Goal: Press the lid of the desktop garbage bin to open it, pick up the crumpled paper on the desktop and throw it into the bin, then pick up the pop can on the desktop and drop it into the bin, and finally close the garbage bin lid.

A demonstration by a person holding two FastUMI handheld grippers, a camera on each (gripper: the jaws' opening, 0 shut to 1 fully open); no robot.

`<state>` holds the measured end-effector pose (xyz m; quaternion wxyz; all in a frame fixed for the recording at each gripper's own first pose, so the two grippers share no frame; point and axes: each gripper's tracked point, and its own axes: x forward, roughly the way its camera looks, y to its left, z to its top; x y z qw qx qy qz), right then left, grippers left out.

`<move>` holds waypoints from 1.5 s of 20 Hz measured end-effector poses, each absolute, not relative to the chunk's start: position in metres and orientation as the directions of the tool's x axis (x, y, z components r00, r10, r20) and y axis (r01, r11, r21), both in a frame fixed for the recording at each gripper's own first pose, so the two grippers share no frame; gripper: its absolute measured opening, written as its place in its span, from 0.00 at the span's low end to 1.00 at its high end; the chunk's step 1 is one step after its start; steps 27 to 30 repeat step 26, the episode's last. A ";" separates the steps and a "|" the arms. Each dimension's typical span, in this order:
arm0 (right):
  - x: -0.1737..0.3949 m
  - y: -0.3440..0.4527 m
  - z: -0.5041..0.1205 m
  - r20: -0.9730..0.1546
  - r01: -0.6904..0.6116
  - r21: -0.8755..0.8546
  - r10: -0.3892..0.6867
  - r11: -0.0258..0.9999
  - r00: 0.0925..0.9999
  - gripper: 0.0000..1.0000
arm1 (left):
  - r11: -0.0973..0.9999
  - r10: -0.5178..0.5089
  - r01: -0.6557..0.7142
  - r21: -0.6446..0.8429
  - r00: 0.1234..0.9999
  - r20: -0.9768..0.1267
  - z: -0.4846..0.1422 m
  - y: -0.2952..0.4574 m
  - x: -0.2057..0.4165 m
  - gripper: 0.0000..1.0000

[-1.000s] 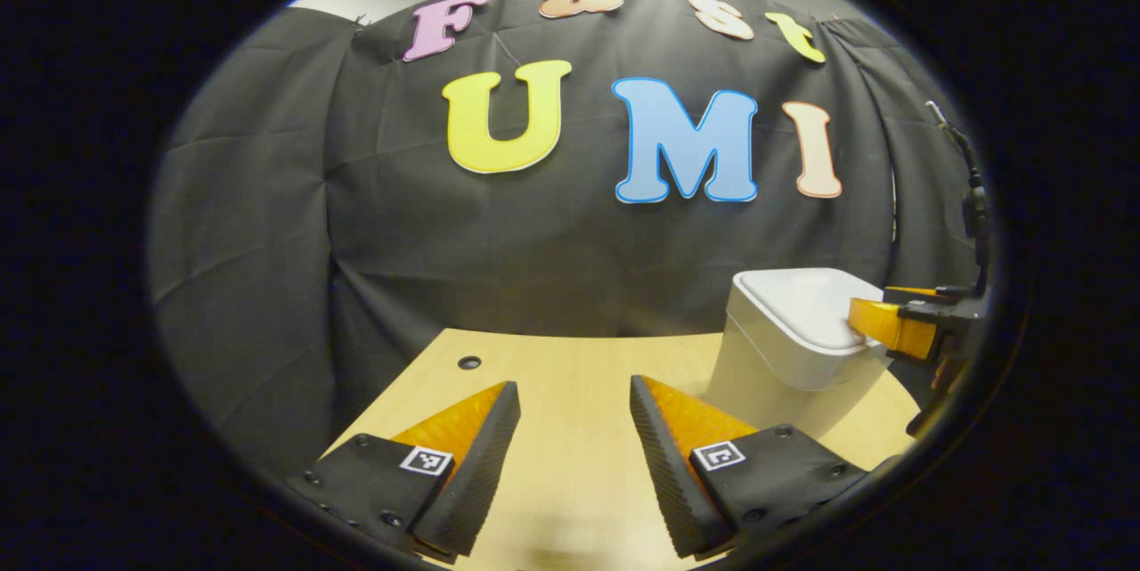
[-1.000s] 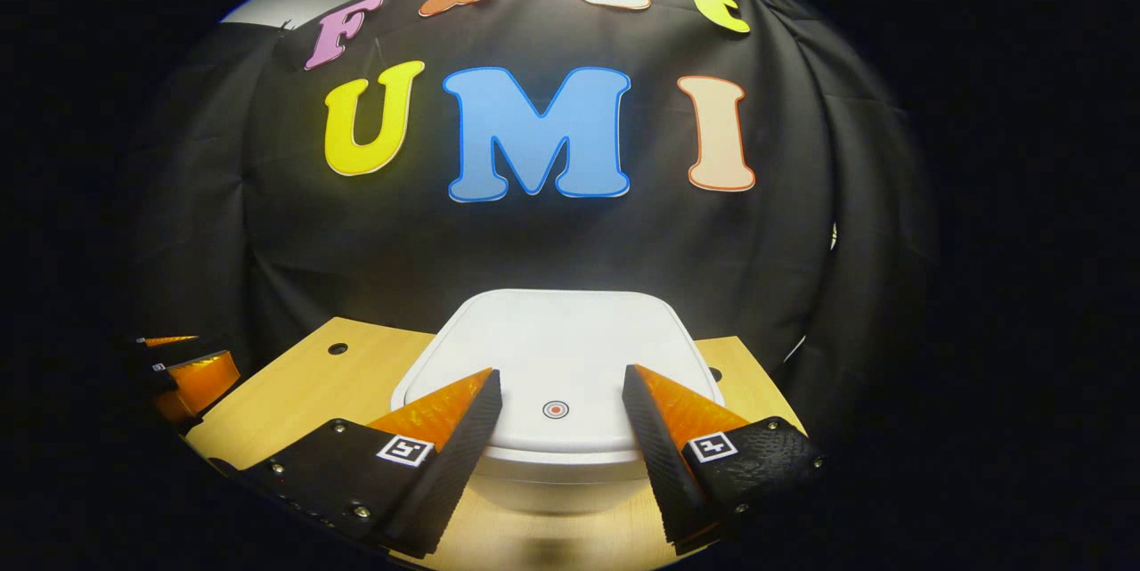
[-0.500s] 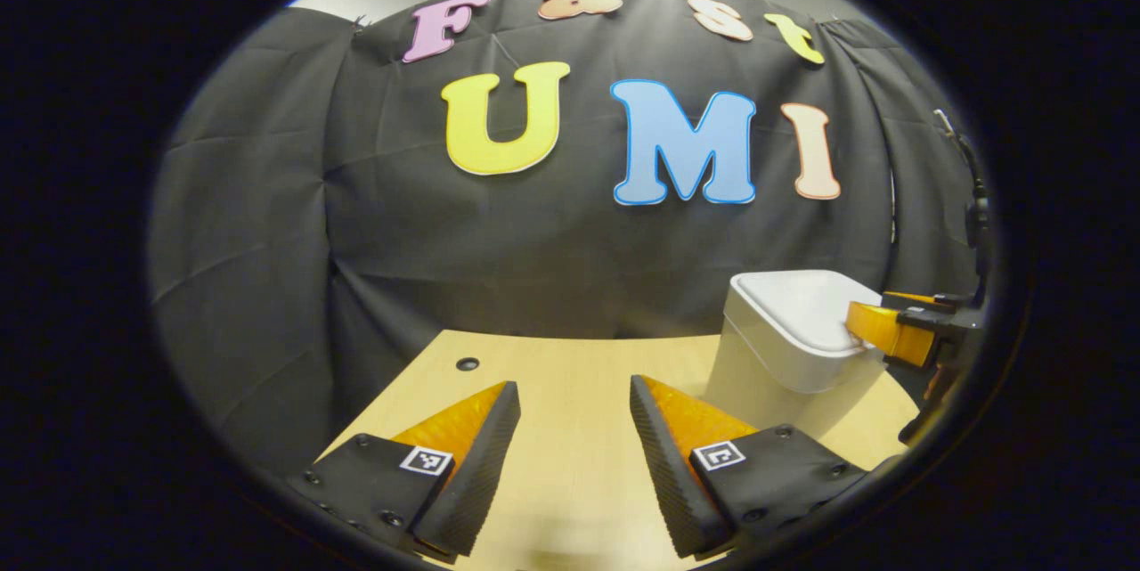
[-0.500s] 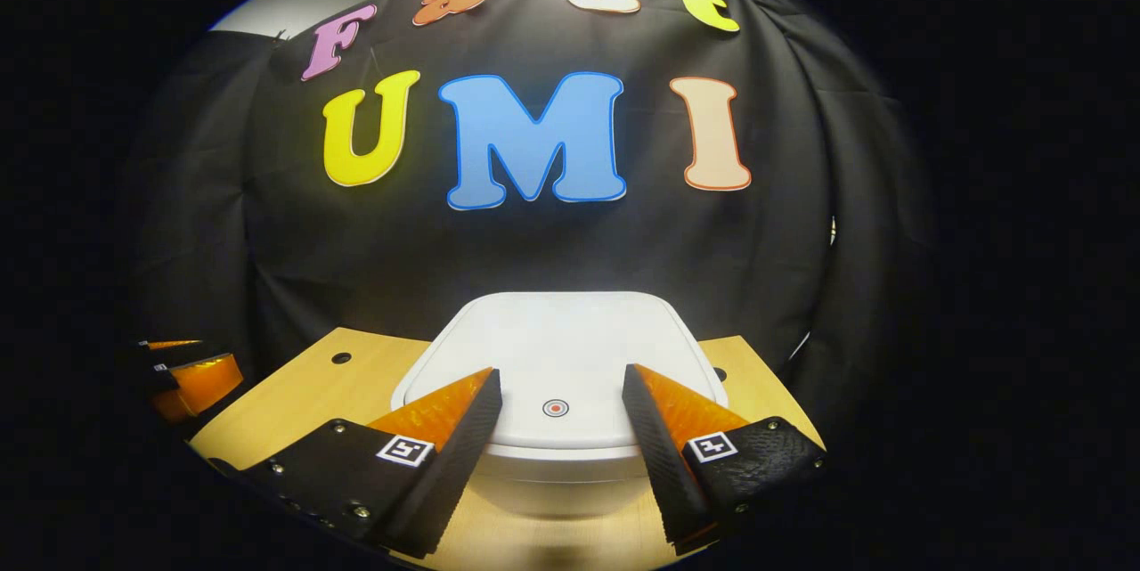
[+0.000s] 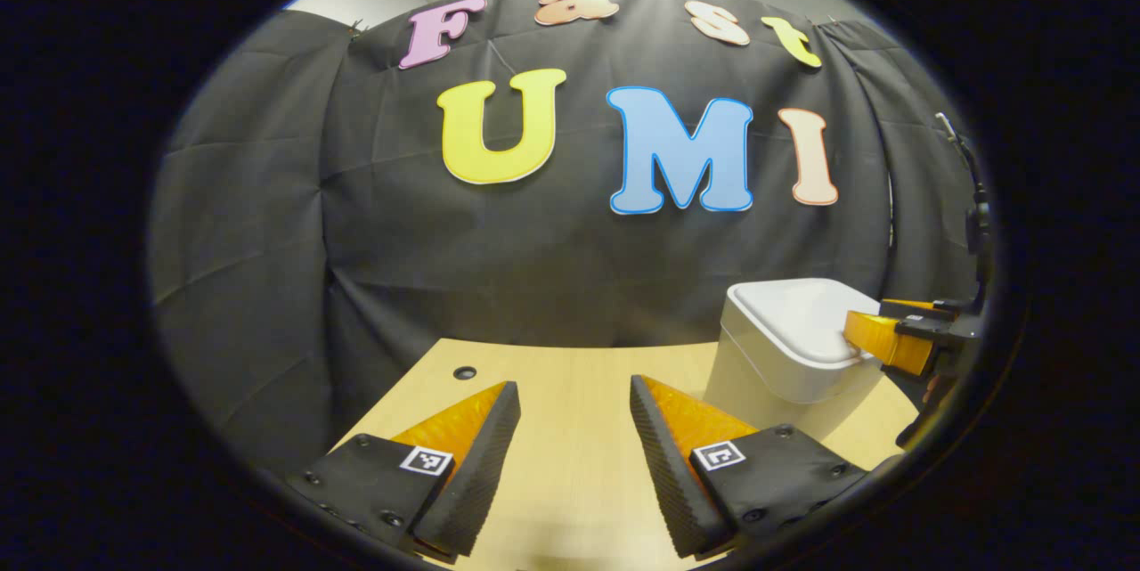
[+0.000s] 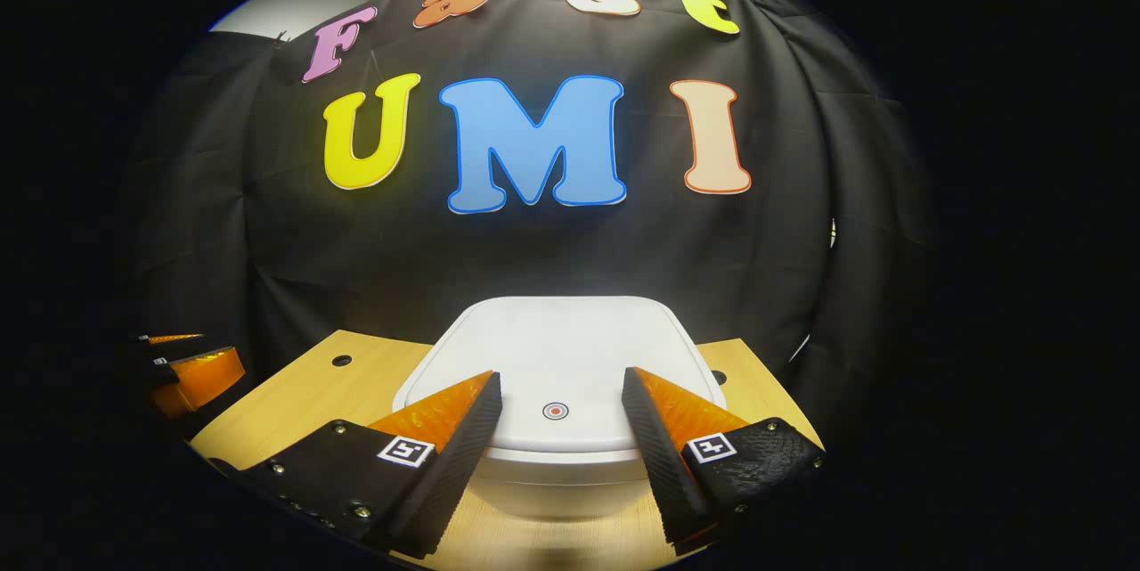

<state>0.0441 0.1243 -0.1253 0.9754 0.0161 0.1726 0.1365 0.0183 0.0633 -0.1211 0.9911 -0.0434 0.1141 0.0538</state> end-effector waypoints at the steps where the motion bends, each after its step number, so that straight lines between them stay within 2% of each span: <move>1: 0.045 0.124 -0.125 -0.332 -0.259 0.082 0.272 0.962 0.903 0.88 | 0.991 0.094 -0.113 -0.075 0.970 -0.224 -0.118 0.063 0.019 0.85; 6: 0.046 0.122 -0.122 -0.336 -0.251 0.120 0.277 0.960 0.900 0.88 | 0.991 0.080 -0.097 -0.090 0.981 -0.176 -0.091 0.056 0.030 0.81; 9: 0.049 0.111 -0.117 -0.338 -0.225 0.111 0.250 0.968 0.907 0.88 | 0.991 0.073 -0.089 -0.102 0.986 -0.147 -0.078 0.054 0.040 0.85; 10: 0.051 0.109 -0.112 -0.331 -0.221 0.105 0.243 0.970 0.912 0.88 | 0.991 0.072 -0.087 -0.106 0.988 -0.139 -0.073 0.052 0.042 0.80; 11: 0.052 0.104 -0.105 -0.320 -0.215 0.101 0.237 0.971 0.918 0.88 | 0.990 0.071 -0.086 -0.111 0.989 -0.130 -0.067 0.051 0.043 0.85; 12: 0.053 0.099 -0.094 -0.301 -0.208 0.097 0.228 0.973 0.926 0.88 | 0.990 0.072 -0.086 -0.115 0.990 -0.120 -0.061 0.050 0.044 0.80; 13: 0.055 0.094 -0.081 -0.276 -0.200 0.095 0.218 0.975 0.936 0.88 | 0.989 0.077 -0.091 -0.120 0.990 -0.114 -0.053 0.051 0.046 0.85; 19: 0.053 0.071 0.017 -0.063 -0.158 0.067 0.163 0.985 0.985 0.88 | 0.992 0.079 -0.083 -0.090 0.996 -0.045 -0.013 0.037 0.051 0.80; 20: 0.052 0.069 0.034 -0.022 -0.157 0.065 0.158 0.986 0.987 0.88 | 0.994 0.070 -0.072 -0.077 0.997 -0.022 -0.004 0.030 0.050 0.84; 22: 0.049 0.068 0.062 0.046 -0.168 0.085 0.164 0.982 0.985 0.88 | 0.997 0.048 -0.047 -0.059 0.999 0.014 0.009 0.016 0.048 0.85; 24: 0.045 0.068 0.071 0.072 -0.184 0.115 0.176 0.976 0.982 0.87 | 0.998 0.024 -0.022 -0.059 0.999 0.042 0.018 0.001 0.043 0.82; 26: 0.044 0.065 0.072 0.076 -0.191 0.130 0.182 0.973 0.980 0.87 | 0.997 0.006 -0.001 -0.076 0.997 0.071 0.029 -0.011 0.038 0.85; 30: 0.044 0.065 0.072 0.076 -0.191 0.130 0.182 0.973 0.980 0.87 | 0.997 0.006 -0.001 -0.076 0.997 0.071 0.029 -0.011 0.038 0.85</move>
